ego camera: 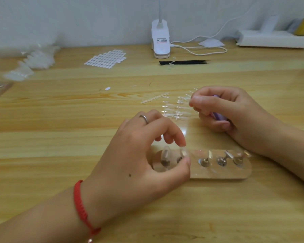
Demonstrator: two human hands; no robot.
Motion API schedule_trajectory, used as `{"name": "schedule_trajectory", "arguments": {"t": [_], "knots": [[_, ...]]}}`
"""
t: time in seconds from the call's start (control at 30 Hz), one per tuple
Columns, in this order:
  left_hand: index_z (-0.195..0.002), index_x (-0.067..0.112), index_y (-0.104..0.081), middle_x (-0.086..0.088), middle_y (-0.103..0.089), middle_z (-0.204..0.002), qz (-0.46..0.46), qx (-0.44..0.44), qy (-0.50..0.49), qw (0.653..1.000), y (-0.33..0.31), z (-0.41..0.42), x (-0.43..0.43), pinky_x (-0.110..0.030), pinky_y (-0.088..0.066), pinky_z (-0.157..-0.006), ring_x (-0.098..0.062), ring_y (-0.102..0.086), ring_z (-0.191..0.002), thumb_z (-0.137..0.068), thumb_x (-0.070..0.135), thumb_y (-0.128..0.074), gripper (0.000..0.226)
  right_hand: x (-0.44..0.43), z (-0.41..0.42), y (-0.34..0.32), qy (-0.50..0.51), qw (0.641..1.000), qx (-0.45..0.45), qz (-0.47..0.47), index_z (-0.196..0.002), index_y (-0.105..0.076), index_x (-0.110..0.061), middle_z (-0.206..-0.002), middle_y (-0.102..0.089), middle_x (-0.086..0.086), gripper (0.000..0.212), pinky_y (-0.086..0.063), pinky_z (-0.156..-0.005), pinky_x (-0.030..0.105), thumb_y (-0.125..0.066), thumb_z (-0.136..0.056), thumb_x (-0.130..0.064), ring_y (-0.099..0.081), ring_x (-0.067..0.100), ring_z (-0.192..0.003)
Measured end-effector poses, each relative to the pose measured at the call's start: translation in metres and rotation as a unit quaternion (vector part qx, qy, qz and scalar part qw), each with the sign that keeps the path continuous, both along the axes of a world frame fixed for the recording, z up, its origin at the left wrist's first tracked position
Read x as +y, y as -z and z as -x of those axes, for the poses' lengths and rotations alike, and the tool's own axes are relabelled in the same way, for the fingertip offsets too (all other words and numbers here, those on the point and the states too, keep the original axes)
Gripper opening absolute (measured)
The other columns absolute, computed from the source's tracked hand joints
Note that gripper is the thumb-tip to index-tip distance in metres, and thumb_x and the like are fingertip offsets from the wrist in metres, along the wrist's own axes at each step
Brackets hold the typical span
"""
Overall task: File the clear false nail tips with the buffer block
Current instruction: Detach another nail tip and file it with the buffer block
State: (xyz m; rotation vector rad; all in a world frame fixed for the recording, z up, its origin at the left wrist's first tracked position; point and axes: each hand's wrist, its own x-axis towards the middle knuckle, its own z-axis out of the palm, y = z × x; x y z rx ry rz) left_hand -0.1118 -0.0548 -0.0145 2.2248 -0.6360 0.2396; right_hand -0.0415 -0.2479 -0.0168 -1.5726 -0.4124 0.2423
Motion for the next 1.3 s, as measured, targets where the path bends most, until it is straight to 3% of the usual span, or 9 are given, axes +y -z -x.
{"name": "schedule_trajectory", "arguments": {"t": [0.5, 0.67, 0.87, 1.3], "knots": [[-0.079, 0.032, -0.056, 0.012, -0.049, -0.078, -0.021, -0.002, -0.011, 1.0, 0.0014, -0.0013, -0.0003, -0.026, -0.037, -0.075, -0.014, -0.051, -0.083, -0.069, 0.043, -0.061, 0.015, -0.0005, -0.0001, 0.0021, -0.001, 1.0, -0.008, 0.009, -0.067, -0.067, -0.024, -0.062, -0.031, 0.006, 0.017, -0.018, -0.041, 0.017, -0.071, -0.067, -0.041, -0.026, 0.006, -0.041], [-0.08, 0.031, -0.058, 0.01, -0.051, -0.077, -0.03, -0.006, -0.006, 1.0, 0.0011, -0.0009, 0.0013, -0.023, -0.036, -0.074, -0.011, -0.051, -0.081, -0.071, 0.043, -0.061, 0.015, 0.0, 0.0003, 0.0015, 0.01, 1.0, -0.004, 0.012, -0.063, -0.066, -0.024, -0.06, -0.03, 0.005, 0.013, -0.016, -0.04, 0.017, -0.071, -0.074, -0.029, -0.026, 0.005, -0.04], [-0.079, 0.032, -0.055, 0.012, -0.054, -0.079, -0.02, 0.009, -0.013, 1.0, 0.0012, 0.0026, 0.0015, -0.02, -0.036, -0.072, -0.01, -0.051, -0.082, -0.071, 0.045, -0.061, 0.016, 0.0009, 0.0012, 0.0009, 0.017, 1.0, 0.0, 0.013, -0.064, -0.065, -0.023, -0.053, -0.032, 0.0, 0.013, -0.015, -0.041, 0.019, -0.068, -0.075, -0.029, -0.026, 0.004, -0.038], [-0.082, 0.033, -0.052, 0.012, -0.057, -0.084, -0.036, 0.024, -0.016, 0.999, -0.0002, 0.0027, 0.0022, -0.012, -0.034, -0.071, -0.011, -0.052, -0.084, -0.069, 0.048, -0.059, 0.021, 0.0013, 0.0012, 0.0011, 0.025, 0.999, 0.004, 0.019, -0.063, -0.064, -0.023, -0.059, -0.031, 0.006, 0.013, -0.017, -0.04, 0.017, -0.068, -0.075, -0.028, -0.027, 0.005, -0.039]]}}
